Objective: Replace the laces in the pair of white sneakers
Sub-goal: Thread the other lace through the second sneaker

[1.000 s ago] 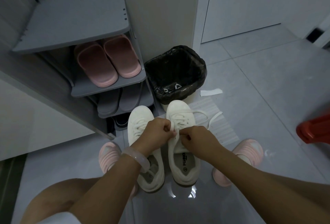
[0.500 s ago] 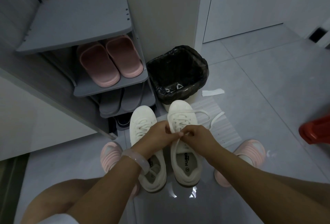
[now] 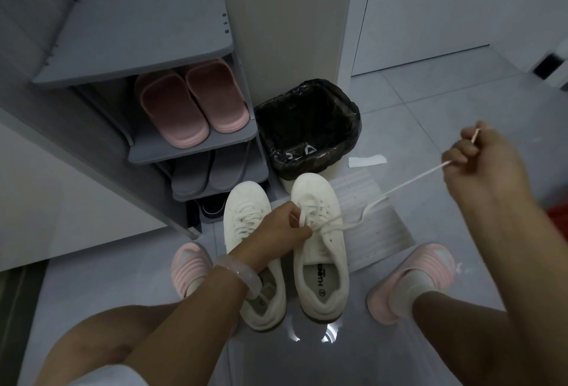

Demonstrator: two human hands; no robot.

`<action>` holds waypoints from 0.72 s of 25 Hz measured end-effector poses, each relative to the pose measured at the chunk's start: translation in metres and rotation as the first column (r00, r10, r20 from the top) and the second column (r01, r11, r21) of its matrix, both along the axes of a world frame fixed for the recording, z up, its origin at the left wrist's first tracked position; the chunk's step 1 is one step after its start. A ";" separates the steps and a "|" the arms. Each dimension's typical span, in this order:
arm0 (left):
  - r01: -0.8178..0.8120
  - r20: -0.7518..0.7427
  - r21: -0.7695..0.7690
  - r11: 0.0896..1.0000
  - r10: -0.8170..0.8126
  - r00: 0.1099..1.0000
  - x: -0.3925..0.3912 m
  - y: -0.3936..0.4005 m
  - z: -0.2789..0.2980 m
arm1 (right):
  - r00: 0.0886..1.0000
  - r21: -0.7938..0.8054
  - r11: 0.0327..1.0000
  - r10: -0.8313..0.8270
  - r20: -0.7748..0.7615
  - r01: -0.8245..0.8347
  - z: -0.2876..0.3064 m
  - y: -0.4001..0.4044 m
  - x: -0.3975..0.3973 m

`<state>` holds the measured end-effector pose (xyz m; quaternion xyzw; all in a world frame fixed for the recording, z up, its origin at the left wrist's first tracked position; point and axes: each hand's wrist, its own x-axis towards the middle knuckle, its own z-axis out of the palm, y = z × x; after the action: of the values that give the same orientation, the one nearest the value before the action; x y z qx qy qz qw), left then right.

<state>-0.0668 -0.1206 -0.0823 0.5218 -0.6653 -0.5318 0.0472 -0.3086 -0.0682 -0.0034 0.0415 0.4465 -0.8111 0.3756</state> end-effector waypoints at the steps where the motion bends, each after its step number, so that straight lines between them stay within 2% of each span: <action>1: 0.009 -0.025 -0.001 1.000 -0.009 1.000 -0.001 0.001 0.001 | 0.986 0.073 0.991 0.124 -0.110 -0.116 0.004 0.001 0.002; 2: 0.013 -0.070 0.027 1.000 -0.011 0.998 -0.003 0.001 0.004 | 0.917 0.234 0.942 0.300 -0.261 -0.242 0.005 0.000 0.008; 3: 0.019 -0.122 0.065 0.998 -0.011 0.992 -0.003 0.000 0.009 | 0.734 0.471 0.816 0.540 -0.411 -0.336 0.001 -0.001 0.018; 4: 0.014 -0.171 0.096 0.995 0.003 0.985 -0.003 -0.003 0.015 | 0.425 0.711 0.616 0.774 -0.469 -0.339 -0.006 -0.001 0.030; 5: -0.008 -0.217 0.118 0.993 0.033 0.976 -0.002 -0.007 0.022 | 0.085 0.870 0.411 0.911 -0.404 -0.274 -0.017 -0.001 0.044; 6: -0.039 -0.255 0.137 0.990 0.073 0.964 -0.001 -0.011 0.028 | -0.187 0.950 0.232 0.944 -0.271 -0.207 -0.031 0.001 0.059; 7: -0.073 -0.274 0.153 0.986 0.113 0.955 0.000 -0.014 0.033 | -0.334 0.986 0.089 0.933 -0.133 -0.143 -0.042 0.005 0.072; 8: -0.094 -0.259 0.141 0.986 0.128 0.957 0.000 -0.015 0.035 | -0.397 0.996 -0.013 0.918 -0.025 -0.091 -0.049 0.009 0.082; 9: -0.092 -0.205 0.086 0.992 0.108 0.973 0.000 -0.014 0.035 | -0.417 0.997 -0.049 0.909 0.021 -0.057 -0.054 0.011 0.090; 13: -0.032 -0.050 -0.102 0.994 0.026 0.998 0.010 -0.019 0.029 | -0.489 1.000 0.007 0.872 -0.015 -0.019 -0.052 0.010 0.090; 14: -0.004 0.029 -0.202 0.979 0.010 1.000 0.016 -0.024 0.028 | -0.487 1.000 0.000 0.874 -0.011 -0.023 -0.049 0.009 0.085; 16: 0.185 0.296 -0.426 0.886 -0.057 0.954 0.025 -0.031 0.027 | -0.468 0.997 -0.040 0.884 0.002 -0.070 -0.043 0.008 0.078; 18: 0.373 0.470 -0.456 0.808 -0.137 0.872 0.029 -0.029 0.026 | -0.462 0.994 -0.064 0.887 0.018 -0.084 -0.039 0.009 0.076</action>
<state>-0.0382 -0.1500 -0.0561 0.4918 -0.8461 -0.2038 -0.0256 -0.2325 -0.0593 -0.0425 -0.5979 0.6961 0.0653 0.3920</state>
